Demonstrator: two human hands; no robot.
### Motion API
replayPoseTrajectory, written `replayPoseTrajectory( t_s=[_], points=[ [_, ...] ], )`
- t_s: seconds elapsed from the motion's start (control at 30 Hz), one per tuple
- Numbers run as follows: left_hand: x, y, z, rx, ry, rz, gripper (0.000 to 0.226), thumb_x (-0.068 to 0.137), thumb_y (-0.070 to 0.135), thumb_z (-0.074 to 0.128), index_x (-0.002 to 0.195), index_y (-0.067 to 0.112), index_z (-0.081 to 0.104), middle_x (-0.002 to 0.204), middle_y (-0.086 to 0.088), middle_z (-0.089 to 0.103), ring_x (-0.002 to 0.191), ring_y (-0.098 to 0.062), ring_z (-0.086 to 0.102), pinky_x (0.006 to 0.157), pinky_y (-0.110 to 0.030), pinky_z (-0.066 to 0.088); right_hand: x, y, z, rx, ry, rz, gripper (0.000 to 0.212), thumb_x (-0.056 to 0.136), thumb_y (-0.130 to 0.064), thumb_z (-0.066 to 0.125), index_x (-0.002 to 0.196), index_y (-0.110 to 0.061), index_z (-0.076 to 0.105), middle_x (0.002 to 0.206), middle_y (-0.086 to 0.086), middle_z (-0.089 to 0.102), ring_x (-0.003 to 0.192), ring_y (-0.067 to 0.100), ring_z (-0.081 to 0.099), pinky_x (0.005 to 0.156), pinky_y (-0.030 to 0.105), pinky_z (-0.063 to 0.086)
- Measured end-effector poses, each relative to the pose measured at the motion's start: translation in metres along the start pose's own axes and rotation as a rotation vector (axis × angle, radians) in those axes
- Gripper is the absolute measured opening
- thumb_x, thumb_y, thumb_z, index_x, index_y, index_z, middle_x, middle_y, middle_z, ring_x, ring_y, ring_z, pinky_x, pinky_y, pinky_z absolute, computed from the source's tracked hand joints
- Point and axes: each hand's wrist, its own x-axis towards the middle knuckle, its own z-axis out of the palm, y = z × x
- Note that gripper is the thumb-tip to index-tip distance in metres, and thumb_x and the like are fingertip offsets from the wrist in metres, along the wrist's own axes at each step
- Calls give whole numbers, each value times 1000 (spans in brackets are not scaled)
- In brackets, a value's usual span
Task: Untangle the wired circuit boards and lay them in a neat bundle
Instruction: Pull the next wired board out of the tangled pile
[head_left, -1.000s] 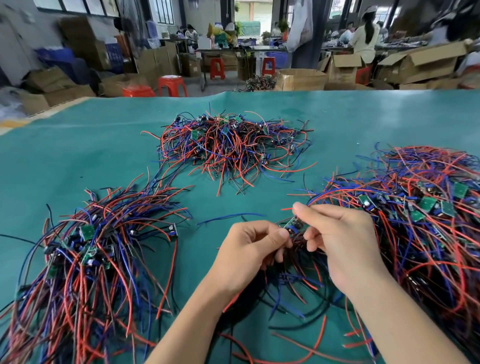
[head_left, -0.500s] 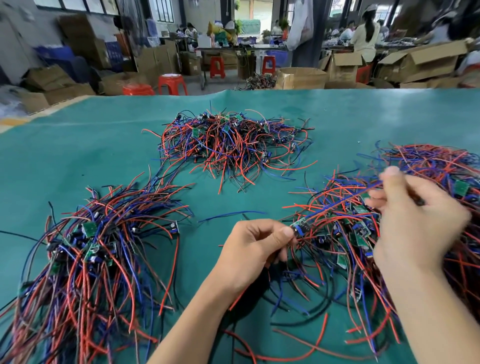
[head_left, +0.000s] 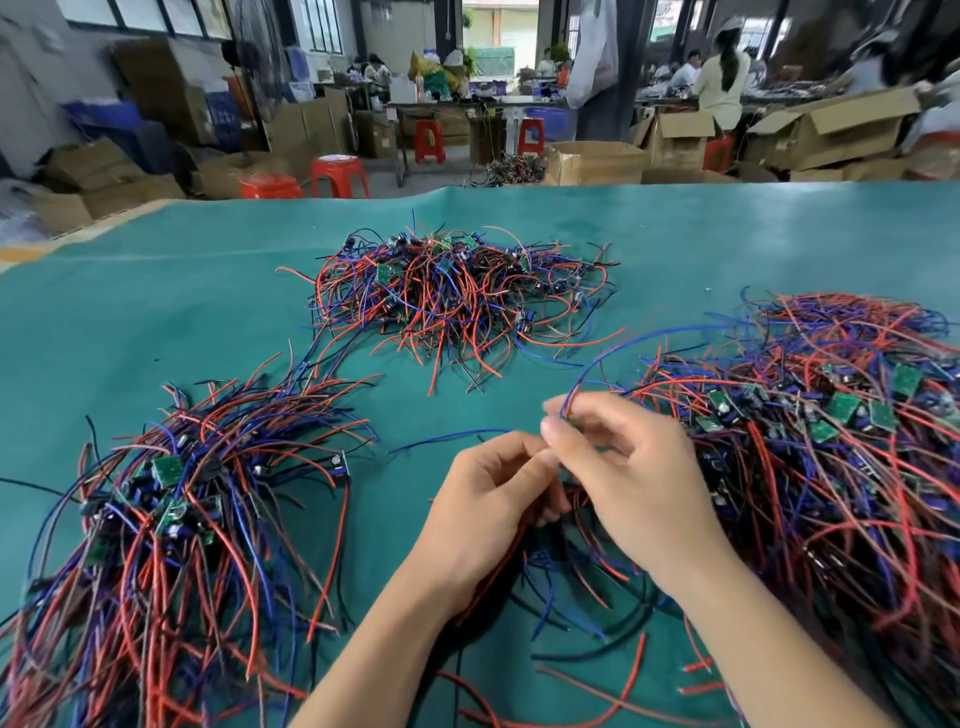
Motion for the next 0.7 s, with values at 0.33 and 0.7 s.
replayPoseTrajectory(
  t_s=[0.33,0.7],
  points=[
    [-2,1,0,68,-139,-27,21,102,6,51,96,2,70,64,0,65,59,-7,53,61,-16,43,11,4,-24,164,253,-6,13,85,-19,79,79,-31,81,74,-10,76,66,1,64,73,29,55],
    [-3,1,4,199,-54,-73,25,90,2,47,85,11,70,65,2,71,67,-17,56,62,-26,44,35,-32,-70,430,687,25,19,95,-26,68,77,-23,65,72,-4,63,58,2,54,58,18,42]
  ],
)
